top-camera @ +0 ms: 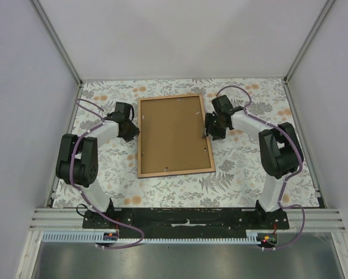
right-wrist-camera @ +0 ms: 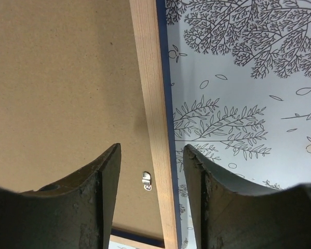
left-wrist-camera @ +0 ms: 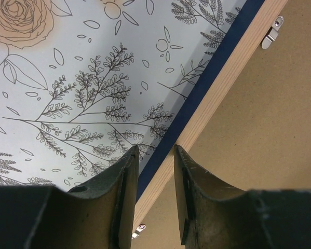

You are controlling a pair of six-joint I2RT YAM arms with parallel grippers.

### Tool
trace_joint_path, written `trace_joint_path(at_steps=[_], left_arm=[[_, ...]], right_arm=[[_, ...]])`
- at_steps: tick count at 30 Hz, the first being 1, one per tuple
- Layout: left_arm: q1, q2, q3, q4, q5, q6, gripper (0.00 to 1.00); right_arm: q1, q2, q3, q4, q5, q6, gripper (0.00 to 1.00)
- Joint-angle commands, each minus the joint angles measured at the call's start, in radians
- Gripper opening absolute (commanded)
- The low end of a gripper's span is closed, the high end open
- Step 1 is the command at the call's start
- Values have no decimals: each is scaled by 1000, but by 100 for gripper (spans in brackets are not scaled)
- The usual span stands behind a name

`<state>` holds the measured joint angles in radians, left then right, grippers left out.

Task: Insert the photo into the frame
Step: Position the photo frame at the center of the board.

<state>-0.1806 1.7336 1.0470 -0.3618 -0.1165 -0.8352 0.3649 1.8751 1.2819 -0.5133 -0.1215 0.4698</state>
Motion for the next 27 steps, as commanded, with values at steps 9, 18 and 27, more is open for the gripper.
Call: trace_joint_path(at_steps=[9,18,27], left_arm=[[-16,-69,-113,41,34,-18,40],[-31,-140,-228,70,29,-44,39],[-31,-213,-268,43,21,-19,39]], right_arm=[[23,-21,-35,55,37,18,47],[40,-62,-96,75,37,27,40],[78,-192,-222,85,74,59,39]])
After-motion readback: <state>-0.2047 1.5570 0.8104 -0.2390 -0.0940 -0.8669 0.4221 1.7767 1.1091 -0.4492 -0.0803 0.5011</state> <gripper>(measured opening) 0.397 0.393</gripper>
